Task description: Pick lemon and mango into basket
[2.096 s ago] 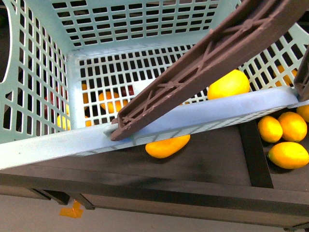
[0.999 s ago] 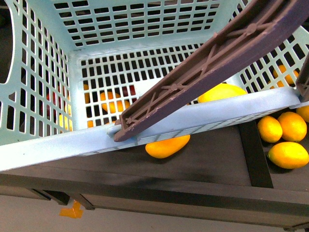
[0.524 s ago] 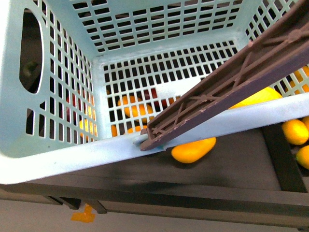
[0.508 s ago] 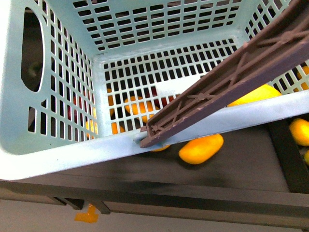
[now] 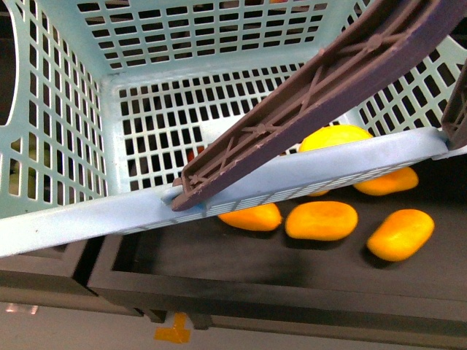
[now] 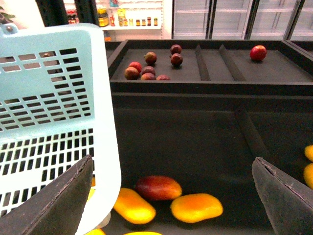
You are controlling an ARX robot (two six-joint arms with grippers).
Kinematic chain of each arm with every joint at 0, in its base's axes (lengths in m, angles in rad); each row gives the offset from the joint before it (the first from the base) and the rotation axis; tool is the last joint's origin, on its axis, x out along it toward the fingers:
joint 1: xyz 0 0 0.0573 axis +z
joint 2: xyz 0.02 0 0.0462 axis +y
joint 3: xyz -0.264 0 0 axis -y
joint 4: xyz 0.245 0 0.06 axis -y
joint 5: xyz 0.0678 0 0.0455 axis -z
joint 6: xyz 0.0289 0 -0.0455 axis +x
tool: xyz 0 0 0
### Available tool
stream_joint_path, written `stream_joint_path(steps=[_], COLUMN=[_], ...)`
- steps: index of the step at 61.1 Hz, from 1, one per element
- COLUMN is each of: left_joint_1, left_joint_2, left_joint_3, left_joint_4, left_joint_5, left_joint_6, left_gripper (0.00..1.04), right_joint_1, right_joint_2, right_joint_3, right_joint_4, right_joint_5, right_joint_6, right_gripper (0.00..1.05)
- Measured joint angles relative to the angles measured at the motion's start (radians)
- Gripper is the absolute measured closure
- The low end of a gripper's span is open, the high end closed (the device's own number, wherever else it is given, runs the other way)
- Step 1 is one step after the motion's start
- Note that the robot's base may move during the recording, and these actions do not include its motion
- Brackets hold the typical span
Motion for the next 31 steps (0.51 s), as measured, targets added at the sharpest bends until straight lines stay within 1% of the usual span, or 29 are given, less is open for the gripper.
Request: stream_joint_path(steps=[7,12,13,14,15,17,18,19,21,23,25,28,31], left_joint_1=[0.007,0.015,0.015,0.015,0.015,0.015,0.014,0.014,0.011,0.007,0.006,0.006,0.006], left_joint_2=[0.000,0.000,0.000,0.000,0.000,0.000,0.000,0.000,0.000,0.000,0.000,0.000,0.000], left_joint_3=[0.000,0.000,0.000,0.000,0.000,0.000,0.000,0.000,0.000,0.000,0.000,0.000,0.000], left_joint_4=[0.000,0.000,0.000,0.000,0.000,0.000,0.000,0.000,0.000,0.000,0.000,-0.001,0.000], left_joint_5=[0.003,-0.021,-0.025,-0.027,-0.028,-0.028,-0.028,-0.025,-0.019,-0.016,-0.011,-0.004,0.003], left_joint_6=[-0.001,0.001,0.003,0.008,0.010,0.017,0.018,0.017,0.015,0.012,0.012,0.008,0.006], left_gripper=[0.86,0.86,0.86,0.86,0.86,0.86,0.86,0.86,0.86,0.86,0.86,0.86,0.86], right_joint_1=[0.000,0.001,0.003,0.009,0.010,0.001,-0.006,-0.022,-0.050,-0.081,-0.120,-0.164,-0.208], right_joint_2=[0.000,0.000,0.006,0.020,0.028,0.083,0.101,0.135,0.193,0.250,0.322,0.421,0.544], right_joint_3=[0.000,0.000,0.005,0.032,0.051,0.135,0.158,0.198,0.246,0.277,0.301,0.333,0.376], right_joint_4=[0.000,-0.004,-0.023,-0.103,-0.157,-0.352,-0.399,-0.480,-0.571,-0.618,-0.625,-0.608,-0.559], right_joint_5=[-0.009,-0.002,0.011,0.053,0.062,0.134,0.143,0.149,0.144,0.129,0.107,0.106,0.105], right_joint_6=[-0.001,0.002,0.013,0.037,0.054,0.145,0.164,0.203,0.251,0.290,0.328,0.364,0.413], right_gripper=[0.09,0.09,0.09,0.09,0.09,0.09,0.09,0.09,0.09,0.09,0.09,0.09,0.09])
